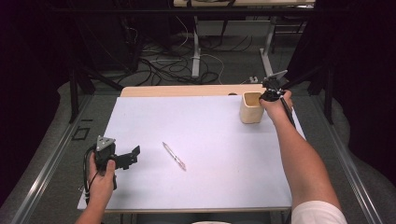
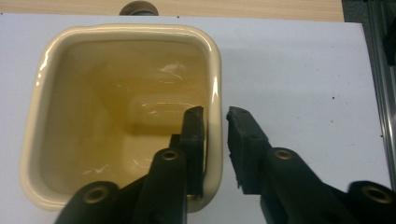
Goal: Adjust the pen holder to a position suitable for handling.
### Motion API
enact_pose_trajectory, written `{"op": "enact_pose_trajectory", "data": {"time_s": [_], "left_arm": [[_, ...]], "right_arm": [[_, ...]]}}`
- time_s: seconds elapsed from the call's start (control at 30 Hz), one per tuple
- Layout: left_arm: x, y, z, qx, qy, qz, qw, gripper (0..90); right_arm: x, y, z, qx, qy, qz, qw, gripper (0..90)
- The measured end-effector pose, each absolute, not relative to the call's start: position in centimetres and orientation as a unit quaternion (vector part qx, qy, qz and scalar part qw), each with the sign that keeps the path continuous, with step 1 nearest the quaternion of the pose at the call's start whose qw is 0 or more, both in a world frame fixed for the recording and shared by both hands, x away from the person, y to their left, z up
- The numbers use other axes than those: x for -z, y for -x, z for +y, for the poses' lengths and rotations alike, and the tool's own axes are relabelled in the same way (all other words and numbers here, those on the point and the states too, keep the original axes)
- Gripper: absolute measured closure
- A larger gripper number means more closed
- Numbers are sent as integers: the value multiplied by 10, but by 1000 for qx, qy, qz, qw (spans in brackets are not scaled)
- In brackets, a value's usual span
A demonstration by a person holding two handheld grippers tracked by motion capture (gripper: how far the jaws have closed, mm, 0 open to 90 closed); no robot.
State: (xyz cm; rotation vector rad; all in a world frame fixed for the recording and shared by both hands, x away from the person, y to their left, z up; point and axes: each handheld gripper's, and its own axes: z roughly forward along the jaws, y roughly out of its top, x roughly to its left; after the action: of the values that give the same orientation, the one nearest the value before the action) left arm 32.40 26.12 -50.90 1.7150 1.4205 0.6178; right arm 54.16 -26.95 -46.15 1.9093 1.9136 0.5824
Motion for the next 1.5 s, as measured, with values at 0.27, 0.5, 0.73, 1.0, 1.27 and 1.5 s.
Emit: {"op": "enact_pose_trajectory", "data": {"time_s": [0.27,0.5,0.73,1.0,1.27,1.5], "left_arm": [[509,-324,260,-242,-680,562,404,4],[509,-325,260,-243,-680,563,403,4],[510,-325,260,-242,-680,563,402,3],[510,-325,260,-242,-680,563,402,4],[510,-326,260,-241,-681,563,402,3],[510,-326,259,-242,-681,563,401,4]], "right_arm": [[462,-541,-262,-194,-685,672,204,832],[461,-541,-259,-188,-697,660,209,838],[460,-541,-258,-187,-710,648,204,840],[457,-540,-255,-177,-727,634,195,841],[452,-538,-247,-179,-720,646,178,842],[445,-533,-230,-194,-694,672,169,842]]}}
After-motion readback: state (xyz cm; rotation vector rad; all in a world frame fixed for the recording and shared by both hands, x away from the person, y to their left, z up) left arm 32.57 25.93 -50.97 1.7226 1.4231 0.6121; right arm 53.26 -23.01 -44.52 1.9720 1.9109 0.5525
